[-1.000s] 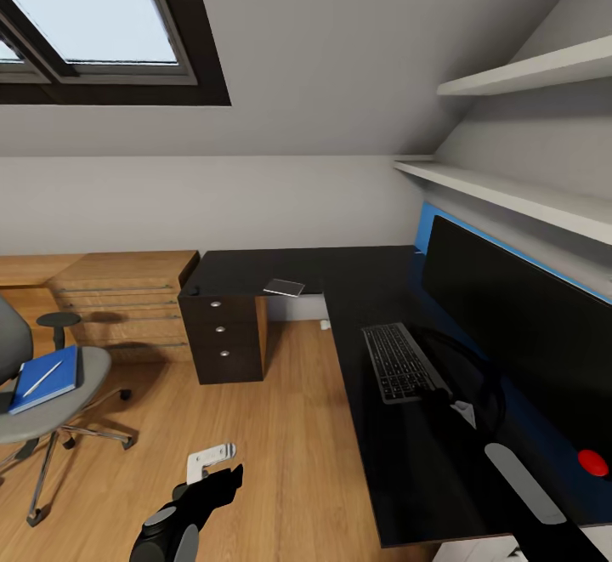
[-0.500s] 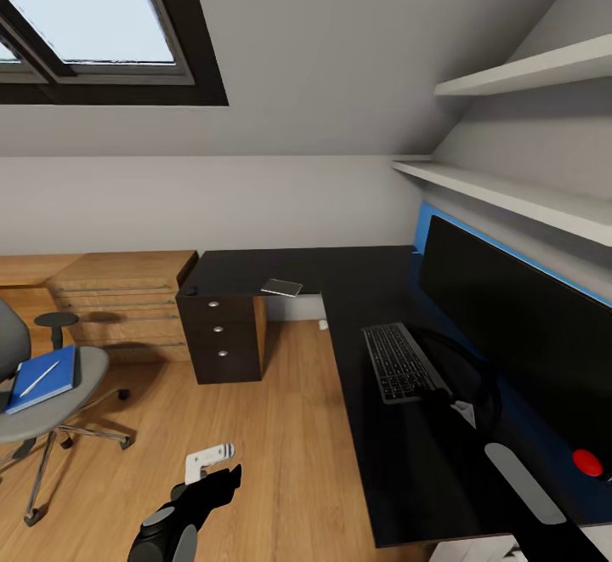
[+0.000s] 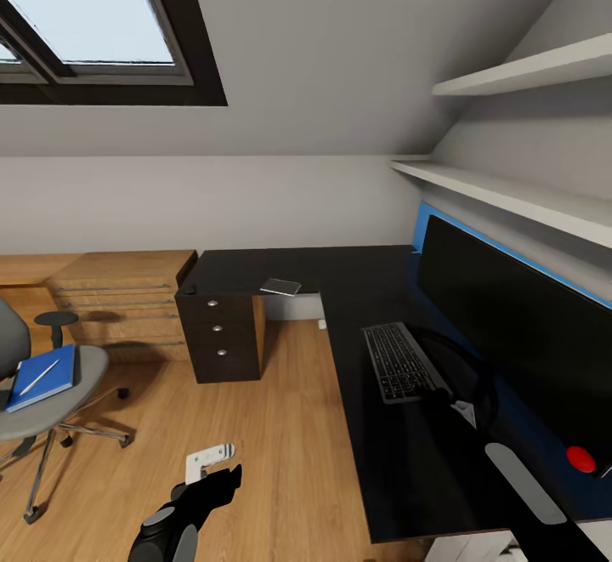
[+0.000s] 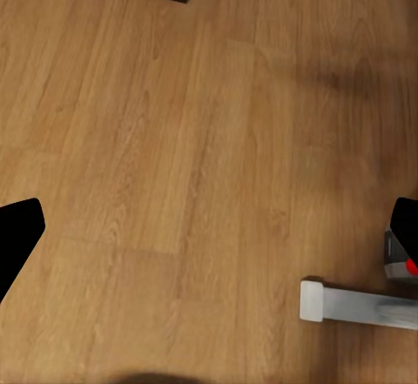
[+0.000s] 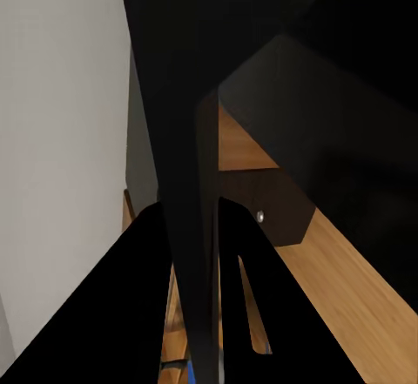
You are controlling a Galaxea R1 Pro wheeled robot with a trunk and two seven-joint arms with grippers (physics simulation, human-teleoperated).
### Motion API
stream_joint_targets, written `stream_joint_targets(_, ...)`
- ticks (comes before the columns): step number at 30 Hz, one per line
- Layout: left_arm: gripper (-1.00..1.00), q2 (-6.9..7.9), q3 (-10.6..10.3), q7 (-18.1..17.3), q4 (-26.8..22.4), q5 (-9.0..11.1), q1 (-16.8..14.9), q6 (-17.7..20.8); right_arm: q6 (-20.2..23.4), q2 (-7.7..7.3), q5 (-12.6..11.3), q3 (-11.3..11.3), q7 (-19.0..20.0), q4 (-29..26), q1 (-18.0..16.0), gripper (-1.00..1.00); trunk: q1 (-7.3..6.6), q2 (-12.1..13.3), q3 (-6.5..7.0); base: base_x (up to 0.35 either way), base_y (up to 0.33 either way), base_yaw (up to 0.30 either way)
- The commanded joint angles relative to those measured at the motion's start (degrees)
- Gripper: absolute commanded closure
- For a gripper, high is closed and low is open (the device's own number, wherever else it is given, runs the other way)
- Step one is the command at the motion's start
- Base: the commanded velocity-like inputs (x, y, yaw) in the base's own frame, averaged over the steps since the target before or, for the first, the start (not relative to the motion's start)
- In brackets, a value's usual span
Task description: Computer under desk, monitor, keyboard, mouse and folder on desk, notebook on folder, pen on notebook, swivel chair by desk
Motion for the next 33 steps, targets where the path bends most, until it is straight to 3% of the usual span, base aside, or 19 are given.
stream_joint_targets(1,-1.00,0.00,-0.06,0.51,-0.08,0.60,-0.04,0.21,0.00,-0.06,-0.54,0.10,-0.15,-0.07,-0.04,1.00,0.02,-0.09,-0.10,0.000,0.000,0.000)
stream_joint_targets(9,-1.00,-0.01,-0.06,0.51,-0.08,0.60,0.01,0.17,0.00,-0.07,-0.54,0.10,-0.15,-0.07,-0.04,1.00,0.02,-0.09,-0.10,0.000,0.000,0.000)
stream_joint_targets(10,-1.00,-0.02,-0.06,0.51,-0.08,0.60,0.00,0.17,0.00,-0.07,-0.54,0.10,-0.17,-0.07,-0.04,-1.00,0.02,-0.09,-0.10,0.000,0.000,0.000)
stream_joint_targets(33,-1.00,0.02,-0.06,0.51,-0.08,0.52,-0.05,-0.11,0.00,-0.07,-0.54,-0.08,-0.76,-0.07,-0.04,-1.00,0.02,-0.09,-0.10,0.000,-0.025,0.000)
